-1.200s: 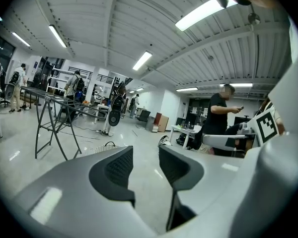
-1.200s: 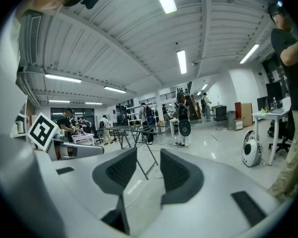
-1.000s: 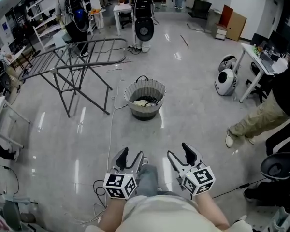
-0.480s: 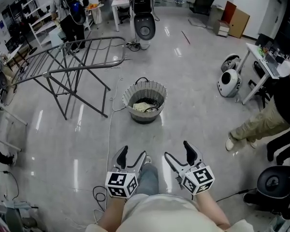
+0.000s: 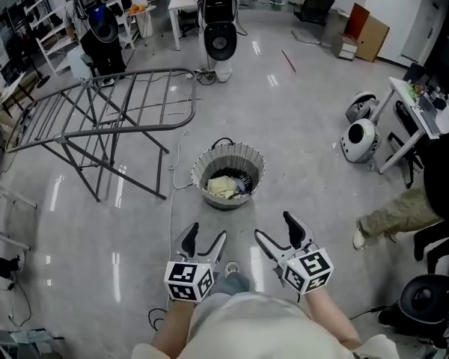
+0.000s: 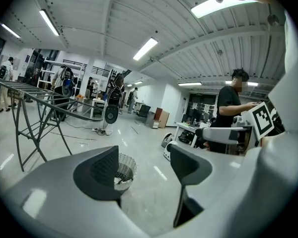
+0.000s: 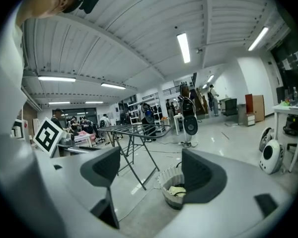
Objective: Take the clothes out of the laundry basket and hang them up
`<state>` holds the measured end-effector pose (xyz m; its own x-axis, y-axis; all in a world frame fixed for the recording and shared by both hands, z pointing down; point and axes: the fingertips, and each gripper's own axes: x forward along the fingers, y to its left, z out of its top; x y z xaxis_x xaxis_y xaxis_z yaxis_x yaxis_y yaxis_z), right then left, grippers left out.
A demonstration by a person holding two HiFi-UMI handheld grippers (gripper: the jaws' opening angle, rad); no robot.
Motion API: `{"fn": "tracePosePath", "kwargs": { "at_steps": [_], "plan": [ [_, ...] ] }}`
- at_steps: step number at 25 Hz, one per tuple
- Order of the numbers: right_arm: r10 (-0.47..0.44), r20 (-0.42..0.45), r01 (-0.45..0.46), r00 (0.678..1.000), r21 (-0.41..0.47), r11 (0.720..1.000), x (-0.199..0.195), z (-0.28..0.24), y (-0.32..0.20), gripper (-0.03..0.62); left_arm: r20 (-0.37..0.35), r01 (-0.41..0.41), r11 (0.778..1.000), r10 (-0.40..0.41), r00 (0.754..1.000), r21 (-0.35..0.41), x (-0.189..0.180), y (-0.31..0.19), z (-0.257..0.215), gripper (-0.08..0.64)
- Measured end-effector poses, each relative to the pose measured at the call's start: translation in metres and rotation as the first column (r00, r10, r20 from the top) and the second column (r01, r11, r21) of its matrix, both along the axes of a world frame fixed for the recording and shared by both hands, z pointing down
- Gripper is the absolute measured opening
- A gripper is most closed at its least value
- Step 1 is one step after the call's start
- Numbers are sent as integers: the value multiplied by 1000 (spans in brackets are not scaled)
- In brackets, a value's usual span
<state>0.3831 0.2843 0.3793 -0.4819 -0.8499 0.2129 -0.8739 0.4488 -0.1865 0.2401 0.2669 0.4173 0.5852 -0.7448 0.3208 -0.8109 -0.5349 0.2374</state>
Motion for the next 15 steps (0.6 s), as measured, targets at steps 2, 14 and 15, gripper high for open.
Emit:
{"fn": "tracePosePath", "kwargs": {
  "at_steps": [2, 14, 15],
  "plan": [
    [0, -2, 0, 1000, -2, 1000, -6, 2, -28, 365, -3, -5, 1000, 5, 1000, 1, -5, -30, 2, 311],
    [38, -28, -38, 999, -28, 999, -4, 26, -141, 365, 30, -49, 998, 50, 998, -35, -4, -144, 39, 311],
    [37, -38, -38, 999, -37, 999, -5, 29, -144, 365, 32, -45, 998, 47, 998, -46, -6, -148, 43, 311]
  ]
}}
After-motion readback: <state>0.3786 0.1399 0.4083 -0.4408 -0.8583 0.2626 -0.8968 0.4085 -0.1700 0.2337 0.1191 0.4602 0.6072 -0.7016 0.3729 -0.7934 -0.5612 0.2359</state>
